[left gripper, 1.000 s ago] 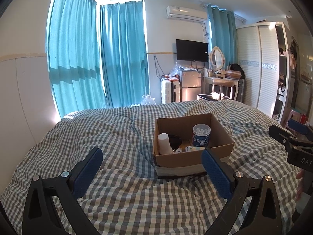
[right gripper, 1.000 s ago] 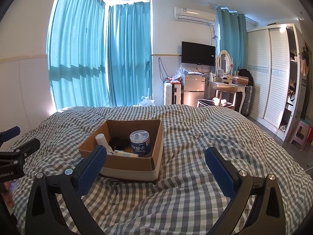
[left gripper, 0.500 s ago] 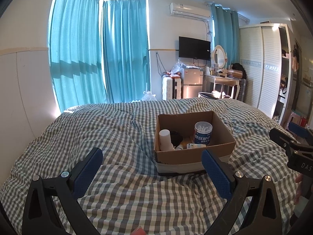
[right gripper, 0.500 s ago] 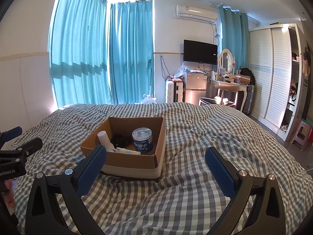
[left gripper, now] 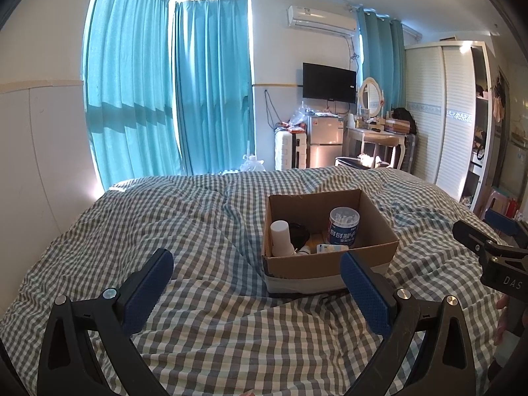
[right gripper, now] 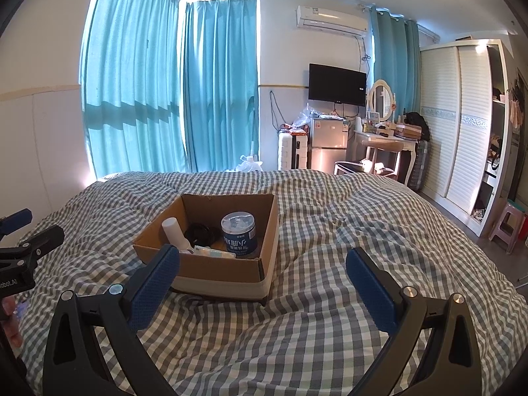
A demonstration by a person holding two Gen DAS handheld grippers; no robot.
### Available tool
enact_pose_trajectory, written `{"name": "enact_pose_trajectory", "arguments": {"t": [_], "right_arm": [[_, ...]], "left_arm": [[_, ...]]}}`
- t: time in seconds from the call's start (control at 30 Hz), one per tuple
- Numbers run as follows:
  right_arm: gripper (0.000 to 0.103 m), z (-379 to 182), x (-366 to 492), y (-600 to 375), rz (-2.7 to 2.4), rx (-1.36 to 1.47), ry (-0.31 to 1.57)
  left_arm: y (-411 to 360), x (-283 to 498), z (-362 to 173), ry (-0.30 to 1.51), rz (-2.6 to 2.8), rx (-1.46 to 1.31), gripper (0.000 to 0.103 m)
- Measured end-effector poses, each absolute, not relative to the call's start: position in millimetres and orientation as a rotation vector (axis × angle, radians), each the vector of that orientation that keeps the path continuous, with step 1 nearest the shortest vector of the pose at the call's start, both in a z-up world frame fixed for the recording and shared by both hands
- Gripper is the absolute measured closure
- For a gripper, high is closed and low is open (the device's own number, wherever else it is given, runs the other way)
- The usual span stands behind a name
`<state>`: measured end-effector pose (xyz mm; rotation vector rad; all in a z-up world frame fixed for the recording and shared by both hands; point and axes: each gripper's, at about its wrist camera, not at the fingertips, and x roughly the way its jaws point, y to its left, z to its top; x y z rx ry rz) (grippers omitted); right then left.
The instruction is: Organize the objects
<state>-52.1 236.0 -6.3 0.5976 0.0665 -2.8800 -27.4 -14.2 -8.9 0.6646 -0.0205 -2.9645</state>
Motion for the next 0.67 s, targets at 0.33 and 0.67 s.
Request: {"name": "enact_pose_trajectory", "arguments": {"t": [0.33,0.67], "right_arm": [[0.002,-6.8,-53.5,236.5,-2.880,0.606,0.063],[0.002,-11.0,-53.8,235.6,-2.877,0.614,0.055]], "left_arm": [[-13.6,-27.1,-8.9,-0.029,-2.959,0.665,0.000],[-16.1,-30.6,-14.7,-0.026,-2.950,0.693,0.000]]}}
